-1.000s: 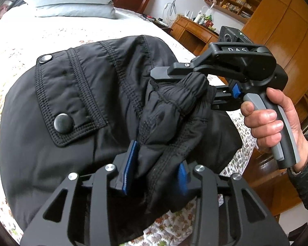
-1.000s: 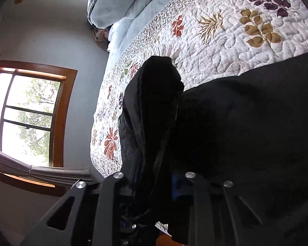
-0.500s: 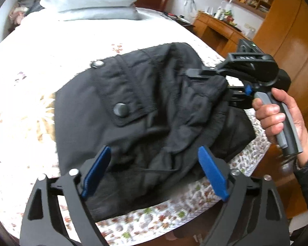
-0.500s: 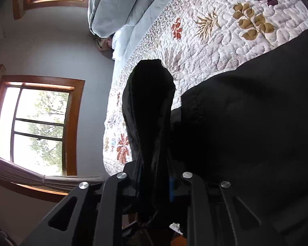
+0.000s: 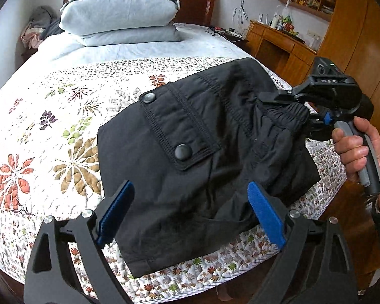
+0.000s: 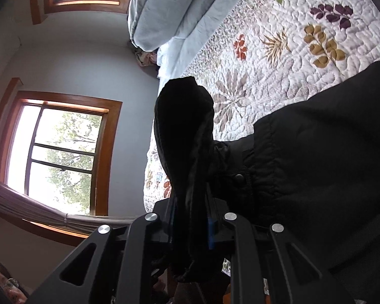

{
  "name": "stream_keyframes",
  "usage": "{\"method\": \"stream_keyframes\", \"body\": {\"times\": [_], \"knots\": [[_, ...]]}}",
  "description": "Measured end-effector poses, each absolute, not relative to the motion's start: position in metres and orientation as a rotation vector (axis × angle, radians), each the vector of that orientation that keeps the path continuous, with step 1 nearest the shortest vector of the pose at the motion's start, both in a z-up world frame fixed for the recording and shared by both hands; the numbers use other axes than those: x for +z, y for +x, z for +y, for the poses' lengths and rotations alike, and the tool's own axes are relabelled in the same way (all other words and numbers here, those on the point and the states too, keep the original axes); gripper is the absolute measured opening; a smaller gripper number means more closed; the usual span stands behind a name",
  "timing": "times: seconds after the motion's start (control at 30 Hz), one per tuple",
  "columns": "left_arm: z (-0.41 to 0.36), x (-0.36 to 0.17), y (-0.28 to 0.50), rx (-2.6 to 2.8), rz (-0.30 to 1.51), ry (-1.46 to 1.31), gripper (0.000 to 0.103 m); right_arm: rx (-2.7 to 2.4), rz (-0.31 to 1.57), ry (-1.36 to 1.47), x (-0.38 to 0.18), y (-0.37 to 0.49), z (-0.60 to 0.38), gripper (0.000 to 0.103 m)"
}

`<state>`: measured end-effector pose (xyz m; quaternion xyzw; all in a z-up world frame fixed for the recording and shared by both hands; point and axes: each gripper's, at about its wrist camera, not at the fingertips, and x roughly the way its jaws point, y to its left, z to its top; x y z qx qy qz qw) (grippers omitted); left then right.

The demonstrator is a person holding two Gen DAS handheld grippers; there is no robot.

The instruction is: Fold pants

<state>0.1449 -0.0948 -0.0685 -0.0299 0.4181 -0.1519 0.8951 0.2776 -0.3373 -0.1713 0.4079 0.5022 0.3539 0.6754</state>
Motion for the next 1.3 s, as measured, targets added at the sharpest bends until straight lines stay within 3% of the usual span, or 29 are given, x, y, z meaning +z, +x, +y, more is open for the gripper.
{"method": "stream_keyframes", "body": {"times": [0.53, 1.3], "knots": [[-0.092, -0.083, 0.16, -0.245, 0.914, -0.05, 0.091, 0.665, 1.024, 0.976, -0.15, 0.261, -0.438, 0.018], [-0.107, -0.095, 0.177, -0.212, 0.942, -0.018, 0.091, 0.562, 1.064, 1.009, -0.209, 0.255, -0.48, 0.018]]}}
